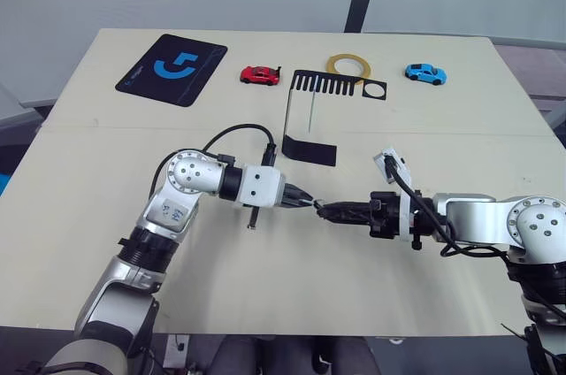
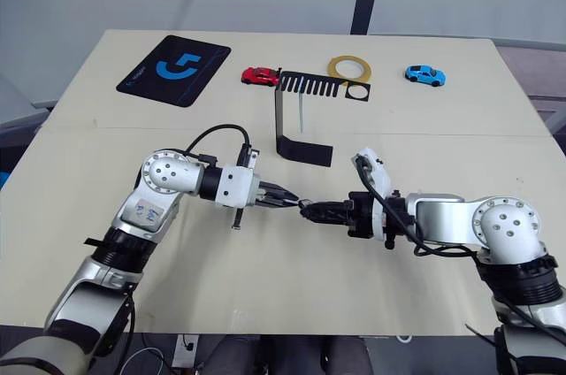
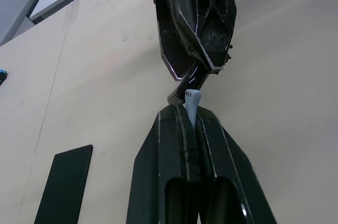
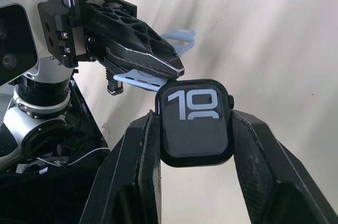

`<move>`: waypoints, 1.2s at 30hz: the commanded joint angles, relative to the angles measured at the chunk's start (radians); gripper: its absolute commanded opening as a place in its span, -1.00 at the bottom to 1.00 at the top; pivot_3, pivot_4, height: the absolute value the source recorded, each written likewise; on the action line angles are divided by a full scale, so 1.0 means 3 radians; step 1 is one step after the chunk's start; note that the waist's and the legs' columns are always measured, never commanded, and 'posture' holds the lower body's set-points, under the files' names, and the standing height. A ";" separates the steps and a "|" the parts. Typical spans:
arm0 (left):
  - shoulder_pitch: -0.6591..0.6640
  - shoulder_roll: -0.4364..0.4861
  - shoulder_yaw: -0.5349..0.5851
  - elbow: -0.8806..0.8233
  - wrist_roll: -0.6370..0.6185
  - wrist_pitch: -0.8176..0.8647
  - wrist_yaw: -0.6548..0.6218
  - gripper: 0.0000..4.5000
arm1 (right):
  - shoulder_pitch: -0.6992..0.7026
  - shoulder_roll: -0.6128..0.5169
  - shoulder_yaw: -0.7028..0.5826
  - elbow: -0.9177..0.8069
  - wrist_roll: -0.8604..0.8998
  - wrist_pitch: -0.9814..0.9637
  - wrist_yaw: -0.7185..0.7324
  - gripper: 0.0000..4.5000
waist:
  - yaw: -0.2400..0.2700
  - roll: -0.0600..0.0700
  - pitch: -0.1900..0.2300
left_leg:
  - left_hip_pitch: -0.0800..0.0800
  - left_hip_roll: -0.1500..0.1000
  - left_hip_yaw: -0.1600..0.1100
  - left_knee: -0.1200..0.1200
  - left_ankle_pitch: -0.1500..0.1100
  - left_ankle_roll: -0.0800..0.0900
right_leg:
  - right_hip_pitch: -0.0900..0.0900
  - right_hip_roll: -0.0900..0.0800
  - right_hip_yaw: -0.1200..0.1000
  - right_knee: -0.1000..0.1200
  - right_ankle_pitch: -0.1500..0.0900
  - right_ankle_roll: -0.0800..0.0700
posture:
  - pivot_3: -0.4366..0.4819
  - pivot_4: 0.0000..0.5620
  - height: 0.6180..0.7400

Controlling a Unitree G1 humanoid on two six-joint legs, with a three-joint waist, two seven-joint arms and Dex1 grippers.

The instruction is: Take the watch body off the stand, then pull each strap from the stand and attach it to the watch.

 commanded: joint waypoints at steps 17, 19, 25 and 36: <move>-0.0099 -0.0135 -0.0098 -0.0061 0.0127 -0.0003 0.0160 -1.00 | -0.0046 -0.0017 0.0058 -0.0150 0.0245 -0.0124 -0.0104 -0.32 | 0.0001 0.0000 0.0000 | 0.0000 0.0000 0.0000 0.0000 0.0000 0.0001 | 0.0000 -0.0001 -0.0001 -0.0001 0.0000 0.0000 | -0.05 -0.47 0.86; -0.0111 -0.0147 -0.0105 -0.0036 0.0165 -0.0004 0.0199 -1.00 | -0.0059 -0.0015 0.0061 -0.0154 0.0265 -0.0131 -0.0112 -0.32 | 0.0001 0.0000 0.0000 | 0.0000 0.0000 0.0000 0.0000 0.0000 0.0001 | 0.0000 -0.0001 -0.0001 -0.0001 0.0000 0.0000 | -0.05 -0.47 0.86; -0.0124 -0.0162 -0.0118 0.0003 0.0204 -0.0004 0.0252 -1.00 | -0.0070 -0.0016 0.0075 -0.0171 0.0260 -0.0145 -0.0113 -0.32 | 0.0001 0.0000 0.0000 | 0.0000 0.0000 0.0000 0.0000 -0.0001 0.0001 | 0.0000 -0.0001 -0.0001 -0.0001 0.0000 0.0000 | -0.05 -0.47 0.86; -0.0134 -0.0215 -0.0130 0.0024 0.0227 0.0030 0.0298 -1.00 | -0.0046 -0.0025 0.0098 -0.0217 0.0228 -0.0179 -0.0103 -0.32 | 0.0002 0.0000 0.0000 | -0.0001 0.0000 0.0000 0.0000 -0.0001 0.0002 | 0.0000 -0.0001 -0.0002 -0.0002 0.0000 0.0000 | -0.05 -0.47 0.86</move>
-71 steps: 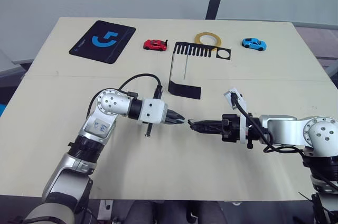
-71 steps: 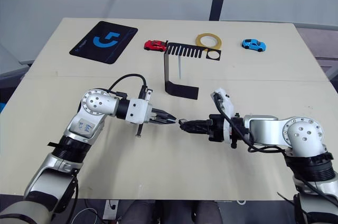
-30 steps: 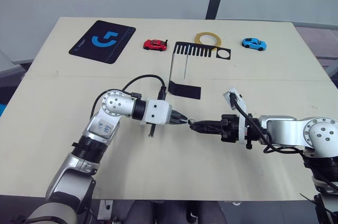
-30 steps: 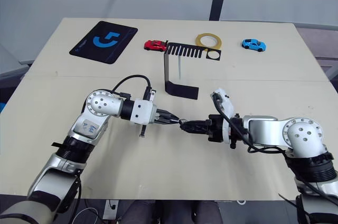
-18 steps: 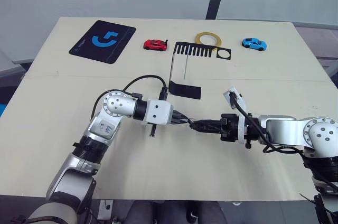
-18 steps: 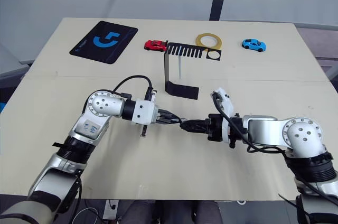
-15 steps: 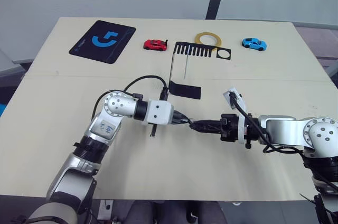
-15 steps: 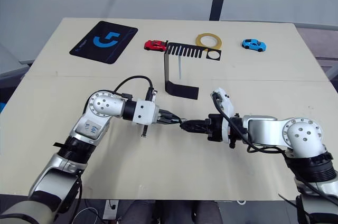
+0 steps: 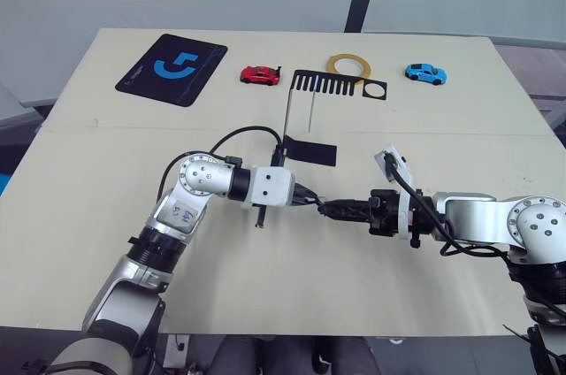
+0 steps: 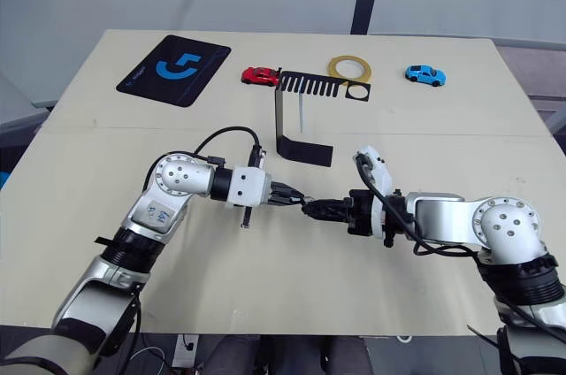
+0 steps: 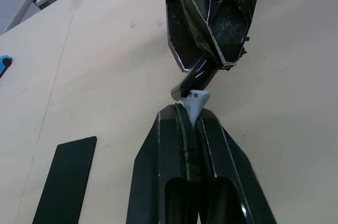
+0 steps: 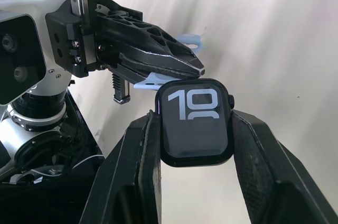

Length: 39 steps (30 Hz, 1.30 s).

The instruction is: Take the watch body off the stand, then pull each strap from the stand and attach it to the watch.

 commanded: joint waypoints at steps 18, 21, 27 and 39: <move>-0.0127 -0.0130 -0.0121 -0.0127 0.0057 0.0154 0.0100 -1.00 | -0.0088 0.0013 0.0062 -0.0235 0.0065 -0.0071 0.0027 -0.32 | 0.0001 0.0000 0.0000 | 0.0000 0.0000 0.0000 0.0000 0.0000 0.0001 | 0.0000 0.0000 0.0000 0.0000 0.0000 0.0000 | -0.05 -0.47 0.86; -0.0137 -0.0136 -0.0119 -0.0108 0.0066 0.0142 0.0104 -1.00 | -0.0089 0.0010 0.0056 -0.0226 0.0057 -0.0071 0.0027 -0.32 | 0.0001 0.0000 0.0000 | 0.0000 0.0000 0.0000 0.0000 0.0000 0.0001 | 0.0000 0.0000 0.0000 0.0000 0.0000 0.0000 | -0.05 -0.47 0.86; -0.0146 -0.0133 -0.0112 -0.0094 0.0070 0.0130 0.0112 -1.00 | -0.0078 0.0009 0.0048 -0.0215 0.0026 -0.0073 0.0030 -0.32 | 0.0001 0.0000 0.0000 | 0.0000 0.0000 0.0000 0.0000 0.0000 0.0001 | 0.0000 -0.0001 0.0000 -0.0001 0.0000 0.0000 | -0.05 -0.47 0.86; -0.0164 -0.0150 -0.0113 -0.0069 0.0073 0.0127 0.0123 -1.00 | -0.0109 0.0031 0.0062 -0.0225 0.0061 -0.0092 0.0004 -0.32 | 0.0001 0.0000 0.0000 | 0.0000 0.0000 0.0000 0.0000 0.0000 0.0001 | 0.0000 -0.0001 0.0000 -0.0001 0.0000 0.0000 | -0.05 -0.47 0.86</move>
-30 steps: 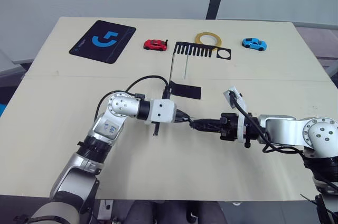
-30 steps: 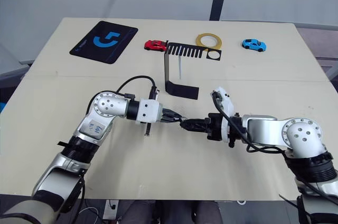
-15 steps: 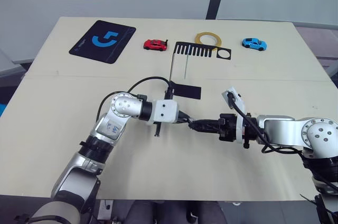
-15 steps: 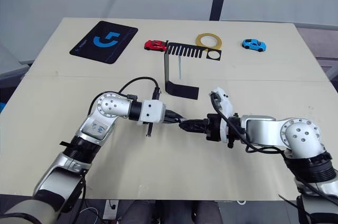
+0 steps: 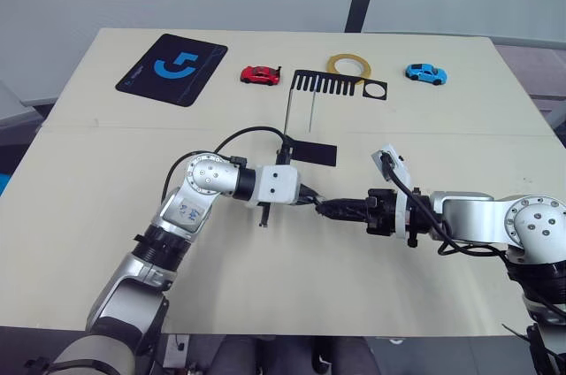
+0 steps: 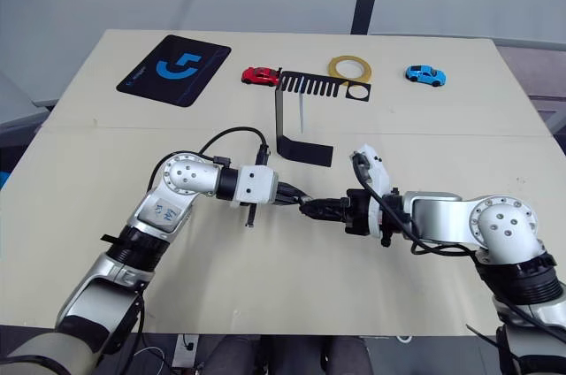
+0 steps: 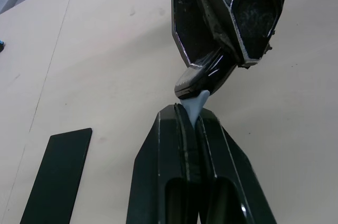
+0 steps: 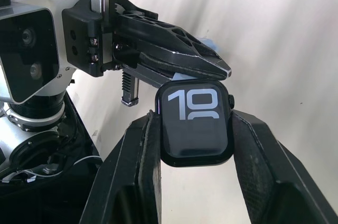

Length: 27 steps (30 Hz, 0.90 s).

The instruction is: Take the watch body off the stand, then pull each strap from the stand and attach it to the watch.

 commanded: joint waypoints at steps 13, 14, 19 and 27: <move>-0.0120 -0.0093 -0.0038 -0.0124 -0.0035 -0.0053 0.0047 -1.00 | -0.0029 0.0008 -0.0013 -0.0167 0.0035 -0.0026 0.0035 -0.32 | 0.0000 0.0000 0.0000 | 0.0000 0.0000 0.0000 0.0000 0.0000 0.0000 | 0.0000 0.0000 0.0000 0.0000 0.0000 0.0000 | -0.05 -0.47 0.86; -0.0119 -0.0092 -0.0038 -0.0125 -0.0035 -0.0048 0.0048 -1.00 | -0.0027 0.0007 -0.0016 -0.0166 0.0034 -0.0027 0.0035 -0.32 | 0.0000 0.0000 0.0000 | 0.0000 0.0000 0.0000 0.0000 0.0000 0.0000 | 0.0000 0.0000 0.0000 0.0000 0.0000 0.0000 | -0.05 -0.47 0.86; -0.0127 -0.0097 -0.0041 -0.0118 -0.0037 -0.0043 0.0047 -1.00 | -0.0026 0.0010 -0.0021 -0.0165 0.0043 -0.0035 0.0030 -0.32 | 0.0000 0.0000 0.0000 | 0.0000 0.0000 0.0000 0.0000 0.0000 0.0000 | 0.0000 0.0000 0.0000 0.0000 0.0000 0.0000 | -0.05 -0.47 0.86; -0.0148 -0.0114 -0.0046 -0.0098 -0.0035 -0.0045 0.0057 -1.00 | -0.0042 0.0014 -0.0022 -0.0157 0.0050 -0.0038 0.0027 -0.32 | 0.0000 0.0000 0.0000 | 0.0000 0.0000 0.0000 0.0000 0.0000 0.0000 | 0.0000 0.0000 0.0000 0.0000 0.0000 0.0000 | -0.05 -0.47 0.86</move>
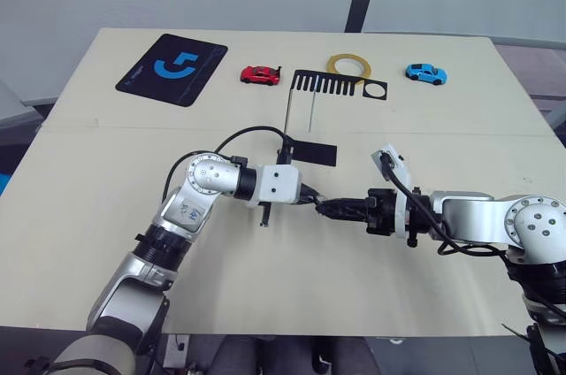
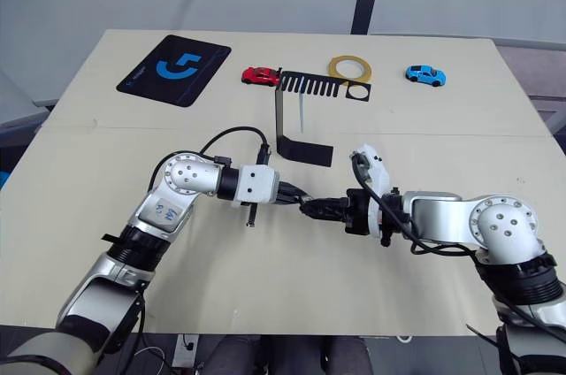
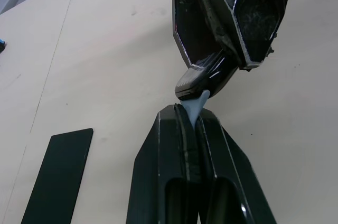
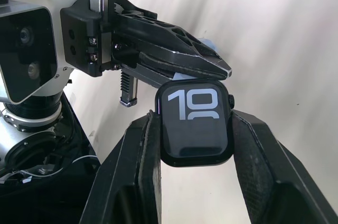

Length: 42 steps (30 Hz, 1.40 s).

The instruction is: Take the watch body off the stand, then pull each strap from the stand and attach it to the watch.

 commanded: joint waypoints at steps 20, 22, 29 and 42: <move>0.0171 0.0756 0.0498 -0.0976 -0.1044 0.1168 -0.0689 0.99 | -0.0095 -0.0515 -0.0116 -0.0673 -0.1320 -0.0085 0.1217 -0.32 | -0.0012 0.0001 0.0001 | -0.0003 0.0003 0.0000 -0.0001 0.0000 0.0001 | -0.0005 0.0002 0.0000 -0.0002 0.0000 0.0000 | -0.05 -0.47 0.86; 0.0173 0.0901 0.0597 -0.1066 -0.1300 0.1433 -0.0827 0.99 | -0.0057 -0.0699 -0.0020 -0.0889 -0.1878 -0.0335 0.1716 -0.32 | -0.0007 0.0002 0.0001 | -0.0004 0.0003 0.0000 0.0000 -0.0001 0.0001 | -0.0004 0.0002 0.0000 -0.0006 0.0000 0.0000 | -0.05 -0.47 0.86; 0.0061 0.1129 0.0840 -0.1103 -0.1867 0.1995 -0.1053 0.99 | 0.0342 -0.0987 0.0217 -0.1237 -0.3543 -0.1773 0.3104 -0.32 | -0.0001 -0.0001 0.0002 | -0.0008 -0.0003 0.0001 0.0010 -0.0008 0.0009 | 0.0000 0.0003 0.0004 -0.0013 0.0005 0.0010 | -0.05 -0.47 0.86; 0.0156 0.1112 0.0860 -0.1237 -0.1920 0.1896 -0.0983 0.99 | 0.0418 -0.0717 0.0194 -0.1098 -0.4186 -0.2099 0.3617 -0.32 | 0.0000 -0.0001 0.0002 | -0.0008 -0.0003 0.0002 0.0016 -0.0009 0.0007 | 0.0001 0.0005 0.0003 -0.0011 0.0006 0.0011 | -0.05 -0.47 0.86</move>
